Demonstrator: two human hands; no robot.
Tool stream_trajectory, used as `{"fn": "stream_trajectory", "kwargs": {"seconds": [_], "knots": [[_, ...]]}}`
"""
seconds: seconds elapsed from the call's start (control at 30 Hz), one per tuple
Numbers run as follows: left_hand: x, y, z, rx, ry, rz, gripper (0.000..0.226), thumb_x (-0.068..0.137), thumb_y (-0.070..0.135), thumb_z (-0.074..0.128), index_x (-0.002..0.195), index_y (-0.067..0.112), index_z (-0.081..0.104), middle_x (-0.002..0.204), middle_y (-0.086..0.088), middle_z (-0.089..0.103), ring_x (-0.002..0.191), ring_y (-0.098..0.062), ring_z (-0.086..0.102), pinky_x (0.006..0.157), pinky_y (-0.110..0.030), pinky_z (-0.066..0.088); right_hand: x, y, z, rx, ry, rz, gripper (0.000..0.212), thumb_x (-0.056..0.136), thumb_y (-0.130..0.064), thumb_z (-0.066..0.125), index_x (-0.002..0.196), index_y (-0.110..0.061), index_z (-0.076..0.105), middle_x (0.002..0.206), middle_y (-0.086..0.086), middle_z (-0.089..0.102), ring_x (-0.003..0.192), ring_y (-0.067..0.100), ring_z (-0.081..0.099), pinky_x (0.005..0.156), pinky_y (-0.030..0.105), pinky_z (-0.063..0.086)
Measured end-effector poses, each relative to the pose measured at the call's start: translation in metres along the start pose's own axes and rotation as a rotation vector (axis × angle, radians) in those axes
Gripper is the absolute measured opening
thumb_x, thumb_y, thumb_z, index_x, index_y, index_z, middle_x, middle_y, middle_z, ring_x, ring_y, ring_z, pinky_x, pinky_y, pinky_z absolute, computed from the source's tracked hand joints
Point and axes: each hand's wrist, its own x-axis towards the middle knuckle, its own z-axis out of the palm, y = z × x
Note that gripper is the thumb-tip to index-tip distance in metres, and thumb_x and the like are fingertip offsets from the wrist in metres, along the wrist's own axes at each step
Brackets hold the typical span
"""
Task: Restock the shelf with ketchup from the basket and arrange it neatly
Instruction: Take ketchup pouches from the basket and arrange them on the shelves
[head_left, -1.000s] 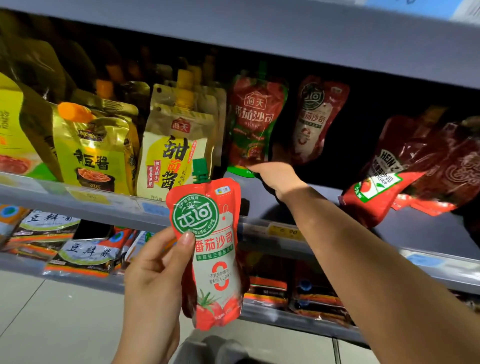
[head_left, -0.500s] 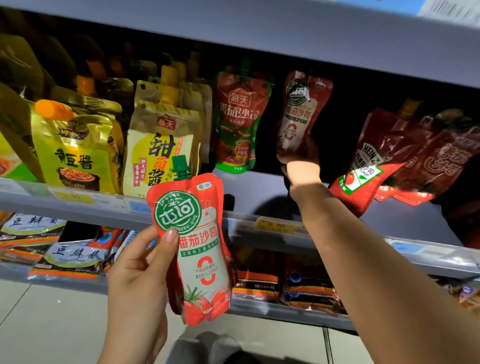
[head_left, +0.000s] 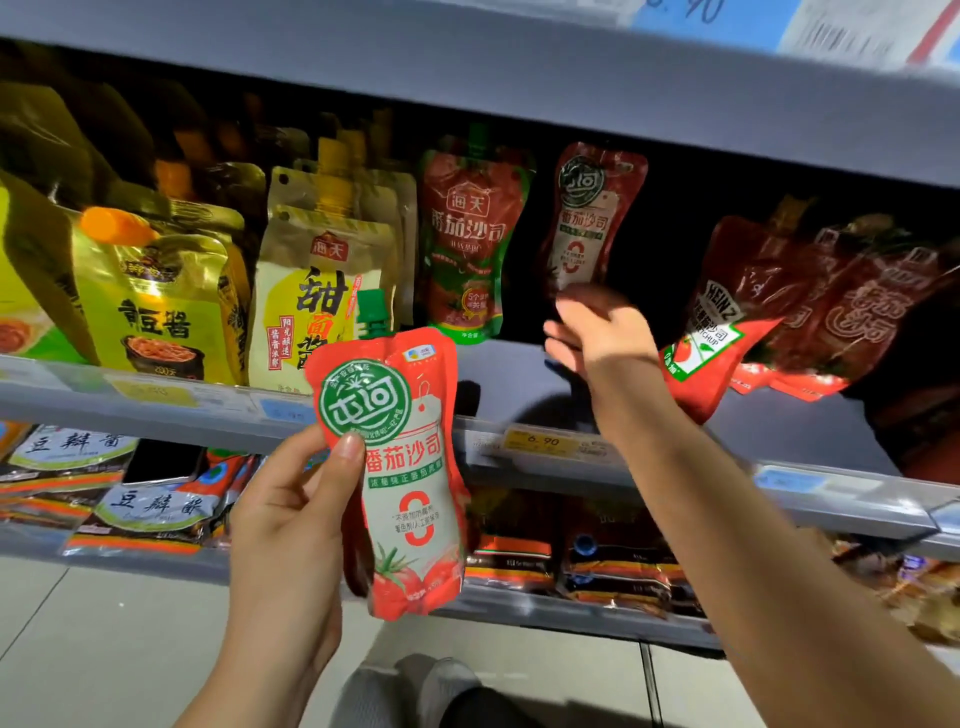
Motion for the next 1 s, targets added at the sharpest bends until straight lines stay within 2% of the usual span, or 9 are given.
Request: {"fn": "stream_trajectory", "kwargs": {"seconds": [0.07,0.13,0.27,0.37,0.5,0.67,0.77,0.9,1.0], "knots": [[0.001,0.006,0.011,-0.012,-0.058,0.018,0.014,0.091,0.008,0.052,0.093,0.013,0.065,0.076,0.006,0.075,0.066,-0.005,0.069,0.054,-0.016,0.052,-0.065,-0.011,-0.008,-0.149,-0.265,-0.125,0.022,0.09,-0.028,0.062,0.109,-0.018,0.06,0.092,0.004,0.068,0.092,0.017,0.065,0.089,0.038,0.054],[0.002,0.013,0.03,-0.011,-0.137,0.042,0.014,0.091,0.007,0.053,0.095,0.014,0.065,0.077,0.005,0.075,0.068,-0.007,0.069,0.057,-0.018,0.053,-0.105,-0.013,-0.012,-0.28,-0.451,-0.156,0.041,0.079,-0.031,0.074,0.115,-0.026,0.055,0.097,-0.001,0.071,0.093,0.011,0.068,0.083,0.031,0.057],[0.011,0.019,0.066,0.131,-0.351,0.172,0.019,0.092,0.002,0.054,0.093,0.017,0.066,0.08,0.01,0.074,0.075,-0.002,0.067,0.07,-0.02,0.054,-0.104,-0.017,-0.02,-0.292,-0.262,-0.204,0.048,0.072,0.003,0.076,0.109,-0.018,0.053,0.097,0.007,0.071,0.086,0.018,0.07,0.077,0.034,0.057],[0.028,0.017,0.082,0.363,-0.454,0.36,0.019,0.096,0.02,0.055,0.11,0.018,0.067,0.106,0.005,0.071,0.097,-0.003,0.064,0.087,-0.027,0.049,-0.091,-0.029,-0.032,-0.058,-0.22,-0.114,0.041,0.074,0.018,0.065,0.102,-0.006,0.046,0.092,0.015,0.07,0.074,0.018,0.07,0.064,0.028,0.058],[0.047,0.001,0.074,0.821,-0.505,0.526,0.047,0.099,0.035,0.047,0.144,0.027,0.039,0.142,0.004,0.05,0.127,-0.009,0.047,0.099,-0.017,0.032,-0.061,-0.042,-0.04,-0.009,-0.049,-0.082,0.036,0.078,0.013,0.065,0.099,-0.009,0.046,0.084,0.008,0.07,0.064,0.012,0.069,0.051,0.023,0.053],[0.048,-0.05,0.016,1.591,-0.651,0.903,0.058,0.096,0.047,0.033,0.146,0.017,0.038,0.139,-0.012,0.052,0.126,-0.032,0.05,0.11,-0.049,0.026,-0.005,-0.05,-0.044,-0.05,0.107,-0.038,0.04,0.079,0.004,0.065,0.117,0.0,0.054,0.082,0.003,0.061,0.065,0.012,0.059,0.05,0.021,0.048],[0.049,-0.062,0.012,1.666,-0.603,0.984,0.062,0.093,0.046,0.033,0.147,0.016,0.031,0.147,-0.014,0.043,0.135,-0.033,0.04,0.112,-0.054,0.021,0.031,-0.049,-0.029,-0.173,0.153,-0.168,0.04,0.087,-0.002,0.06,0.12,-0.018,0.044,0.08,-0.009,0.047,0.067,0.008,0.051,0.053,0.016,0.048],[0.056,-0.072,0.012,1.705,-0.553,1.075,0.063,0.09,0.042,0.042,0.147,0.018,0.029,0.152,-0.013,0.035,0.14,-0.033,0.027,0.115,-0.052,0.011,0.088,-0.025,-0.008,-0.389,0.305,-0.313,0.029,0.083,0.006,0.056,0.103,-0.011,0.043,0.081,-0.005,0.048,0.088,0.016,0.049,0.079,0.021,0.04],[0.058,-0.076,0.011,1.685,-0.519,1.112,0.061,0.093,0.045,0.037,0.147,0.018,0.03,0.153,-0.012,0.032,0.142,-0.032,0.023,0.116,-0.05,0.006,0.11,-0.004,-0.006,-0.388,0.276,-0.35,0.03,0.084,0.013,0.05,0.105,-0.006,0.041,0.077,-0.012,0.043,0.082,0.01,0.049,0.067,0.005,0.035]]}}
